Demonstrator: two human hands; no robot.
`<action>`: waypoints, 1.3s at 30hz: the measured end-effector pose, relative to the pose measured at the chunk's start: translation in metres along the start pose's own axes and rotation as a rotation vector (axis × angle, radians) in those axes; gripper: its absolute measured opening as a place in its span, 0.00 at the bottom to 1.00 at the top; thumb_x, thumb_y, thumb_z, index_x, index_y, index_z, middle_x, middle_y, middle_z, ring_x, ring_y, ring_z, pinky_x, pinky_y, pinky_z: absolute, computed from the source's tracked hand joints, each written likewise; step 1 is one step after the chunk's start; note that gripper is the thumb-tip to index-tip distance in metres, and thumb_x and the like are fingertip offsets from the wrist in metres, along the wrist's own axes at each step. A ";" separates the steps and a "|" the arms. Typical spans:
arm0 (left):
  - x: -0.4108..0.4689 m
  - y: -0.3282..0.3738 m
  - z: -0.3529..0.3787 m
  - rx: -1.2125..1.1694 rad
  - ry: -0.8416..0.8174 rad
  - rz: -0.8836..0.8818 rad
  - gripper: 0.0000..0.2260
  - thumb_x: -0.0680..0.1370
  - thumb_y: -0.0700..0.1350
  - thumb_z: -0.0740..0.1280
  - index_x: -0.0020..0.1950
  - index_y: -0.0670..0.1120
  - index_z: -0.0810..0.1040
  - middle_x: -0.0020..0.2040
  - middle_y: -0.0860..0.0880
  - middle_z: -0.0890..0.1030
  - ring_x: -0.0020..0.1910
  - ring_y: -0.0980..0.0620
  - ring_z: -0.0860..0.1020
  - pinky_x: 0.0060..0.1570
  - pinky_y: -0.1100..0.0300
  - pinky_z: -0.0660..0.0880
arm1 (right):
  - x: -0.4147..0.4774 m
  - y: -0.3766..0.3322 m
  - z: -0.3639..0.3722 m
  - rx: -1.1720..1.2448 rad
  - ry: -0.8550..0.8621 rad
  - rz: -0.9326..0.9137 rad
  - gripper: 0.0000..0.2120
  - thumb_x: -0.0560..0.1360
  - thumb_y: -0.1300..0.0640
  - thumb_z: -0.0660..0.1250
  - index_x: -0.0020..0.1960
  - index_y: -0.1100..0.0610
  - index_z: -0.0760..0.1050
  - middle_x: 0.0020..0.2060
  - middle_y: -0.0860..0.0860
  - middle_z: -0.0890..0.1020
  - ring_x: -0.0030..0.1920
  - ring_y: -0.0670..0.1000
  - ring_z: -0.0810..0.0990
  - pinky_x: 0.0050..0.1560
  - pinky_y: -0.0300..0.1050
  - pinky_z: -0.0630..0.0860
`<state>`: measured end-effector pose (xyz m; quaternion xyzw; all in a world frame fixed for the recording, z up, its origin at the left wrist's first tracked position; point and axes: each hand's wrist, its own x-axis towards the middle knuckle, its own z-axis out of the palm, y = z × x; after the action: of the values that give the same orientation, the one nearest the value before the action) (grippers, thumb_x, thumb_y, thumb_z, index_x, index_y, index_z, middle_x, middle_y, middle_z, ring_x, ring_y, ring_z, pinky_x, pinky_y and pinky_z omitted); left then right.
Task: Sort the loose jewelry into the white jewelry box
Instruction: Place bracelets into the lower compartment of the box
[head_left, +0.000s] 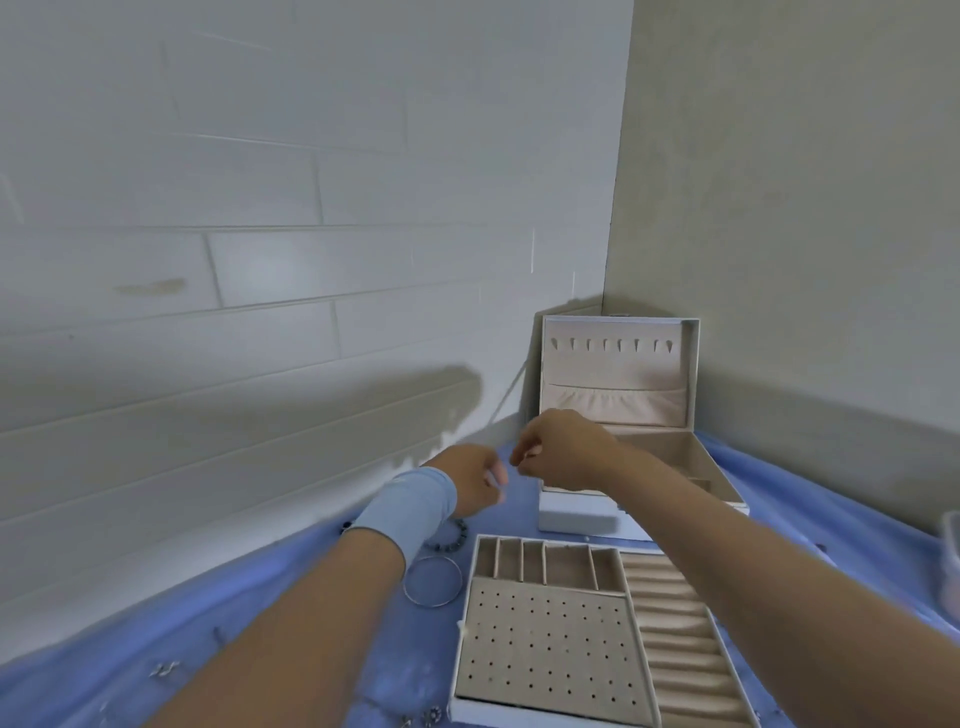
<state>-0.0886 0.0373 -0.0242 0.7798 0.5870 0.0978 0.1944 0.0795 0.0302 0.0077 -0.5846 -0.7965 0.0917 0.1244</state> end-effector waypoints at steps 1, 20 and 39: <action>-0.006 -0.005 -0.001 0.055 -0.022 -0.005 0.08 0.78 0.45 0.65 0.54 0.49 0.81 0.56 0.50 0.81 0.54 0.48 0.78 0.59 0.56 0.75 | -0.002 -0.014 0.003 0.034 -0.031 -0.030 0.08 0.75 0.54 0.70 0.51 0.47 0.86 0.45 0.43 0.84 0.49 0.47 0.81 0.50 0.42 0.77; -0.087 -0.086 0.000 0.066 -0.068 -0.024 0.04 0.73 0.48 0.73 0.47 0.54 0.84 0.42 0.57 0.80 0.44 0.54 0.78 0.51 0.62 0.74 | -0.013 -0.108 0.059 -0.282 -0.464 -0.111 0.08 0.69 0.51 0.75 0.47 0.52 0.83 0.42 0.50 0.83 0.42 0.53 0.81 0.47 0.46 0.79; 0.012 0.013 -0.021 -0.527 0.288 0.120 0.09 0.77 0.44 0.70 0.58 0.49 0.81 0.50 0.50 0.83 0.42 0.53 0.78 0.52 0.55 0.79 | 0.017 0.030 -0.010 0.435 0.259 0.156 0.05 0.75 0.63 0.68 0.43 0.57 0.82 0.34 0.53 0.85 0.28 0.49 0.81 0.30 0.37 0.76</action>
<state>-0.0816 0.0496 -0.0011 0.7137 0.5159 0.3678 0.2986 0.1049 0.0551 0.0101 -0.6104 -0.6881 0.1947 0.3406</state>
